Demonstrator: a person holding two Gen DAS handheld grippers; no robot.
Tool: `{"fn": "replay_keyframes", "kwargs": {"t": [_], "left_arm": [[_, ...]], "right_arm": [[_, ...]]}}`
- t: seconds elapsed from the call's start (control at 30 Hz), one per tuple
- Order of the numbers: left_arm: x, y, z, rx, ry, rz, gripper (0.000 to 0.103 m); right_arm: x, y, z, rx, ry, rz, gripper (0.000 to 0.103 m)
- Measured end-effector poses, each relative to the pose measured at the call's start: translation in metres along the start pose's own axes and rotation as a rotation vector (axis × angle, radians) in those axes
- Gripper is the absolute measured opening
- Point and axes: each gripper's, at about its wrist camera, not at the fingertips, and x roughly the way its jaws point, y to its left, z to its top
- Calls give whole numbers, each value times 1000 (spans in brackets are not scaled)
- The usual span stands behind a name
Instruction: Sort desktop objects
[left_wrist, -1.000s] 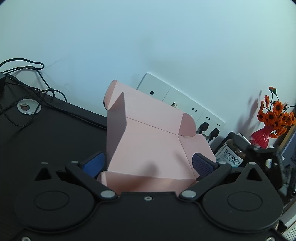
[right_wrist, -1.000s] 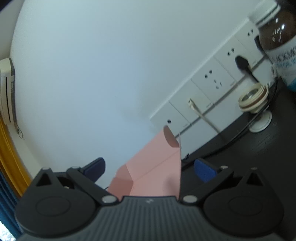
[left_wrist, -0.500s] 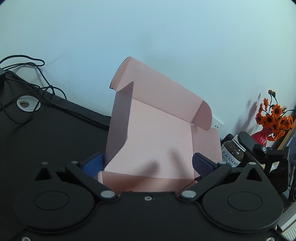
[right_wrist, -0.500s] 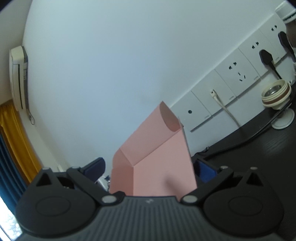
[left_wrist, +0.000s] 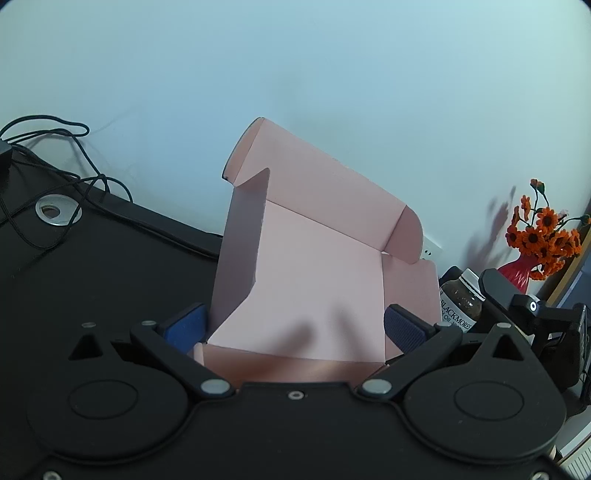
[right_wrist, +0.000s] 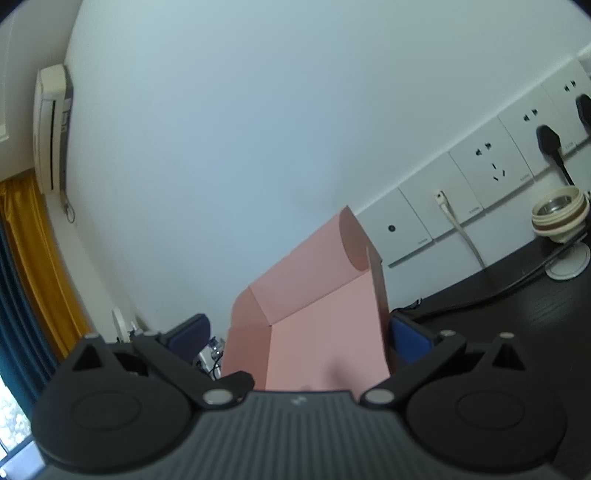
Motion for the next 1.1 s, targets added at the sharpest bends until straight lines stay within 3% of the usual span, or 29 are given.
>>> {"fn": "replay_keyframes", "kwargs": {"t": [0.43,0.7,1.1], "left_arm": [[-4,0,0,32,8,-14,103],[-7,-8,-5,81,5,15,103],[-8,-21,-12,156,-3,70,102]], "right_arm": [[-15,6,1,-24,64,31,102],[-15,15,-2,-86,88,36,102],[-9,42,-16,-307,113,-48,102]]}}
